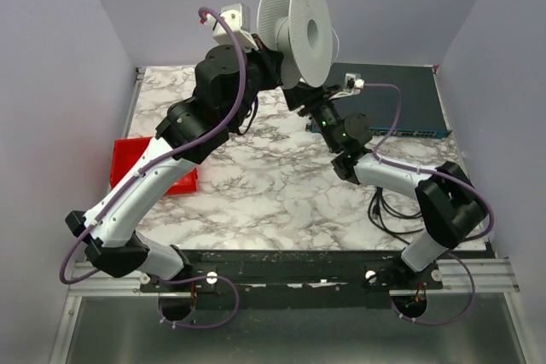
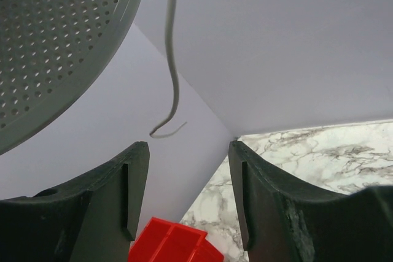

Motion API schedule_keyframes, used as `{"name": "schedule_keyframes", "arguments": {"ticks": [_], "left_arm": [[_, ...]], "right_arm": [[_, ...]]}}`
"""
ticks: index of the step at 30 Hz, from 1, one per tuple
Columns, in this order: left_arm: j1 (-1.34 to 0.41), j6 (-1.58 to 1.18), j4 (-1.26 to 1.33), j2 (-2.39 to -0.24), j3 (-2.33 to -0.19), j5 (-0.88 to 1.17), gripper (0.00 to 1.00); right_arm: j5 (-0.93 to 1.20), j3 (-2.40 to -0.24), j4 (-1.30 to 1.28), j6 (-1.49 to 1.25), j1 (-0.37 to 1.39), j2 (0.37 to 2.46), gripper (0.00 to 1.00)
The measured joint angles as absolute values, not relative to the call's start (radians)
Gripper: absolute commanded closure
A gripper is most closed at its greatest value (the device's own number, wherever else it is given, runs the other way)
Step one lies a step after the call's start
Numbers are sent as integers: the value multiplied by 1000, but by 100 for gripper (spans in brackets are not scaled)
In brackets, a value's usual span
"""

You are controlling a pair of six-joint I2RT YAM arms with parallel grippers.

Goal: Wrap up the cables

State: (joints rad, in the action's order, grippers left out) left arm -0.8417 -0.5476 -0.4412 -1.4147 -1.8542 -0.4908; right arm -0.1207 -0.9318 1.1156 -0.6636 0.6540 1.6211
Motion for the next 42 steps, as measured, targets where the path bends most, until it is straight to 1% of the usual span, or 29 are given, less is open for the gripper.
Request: {"name": "schedule_keyframes", "arguments": {"ticks": [10,22,27,31,38,40,42], "left_arm": [[-853,-547,-456,-1424,-1866,-491,100],[-853,-547,-456,-1424,-1870,-491,100],[-854,-547,-456,-1424,-1871,-491,100],[-859,-547,-456,-1424,-1872,-491,100],[-860,-547,-457,-1424,-1874,-491,100],[-861,-547,-458,-1425,-1874,-491,100],[-861,-547,-458,-1425,-1874,-492,100]], "right_arm": [[-226,-932,1192,-630,674,1654,37],[-278,-972,1198,-615,683,1687,39],[-290,-980,1198,-609,686,1688,41],[-302,-980,1198,-606,687,1688,50],[-309,-980,1187,-594,688,1688,73],[-310,-980,1180,-592,688,1688,81],[-309,-980,1171,-591,688,1686,93]]}}
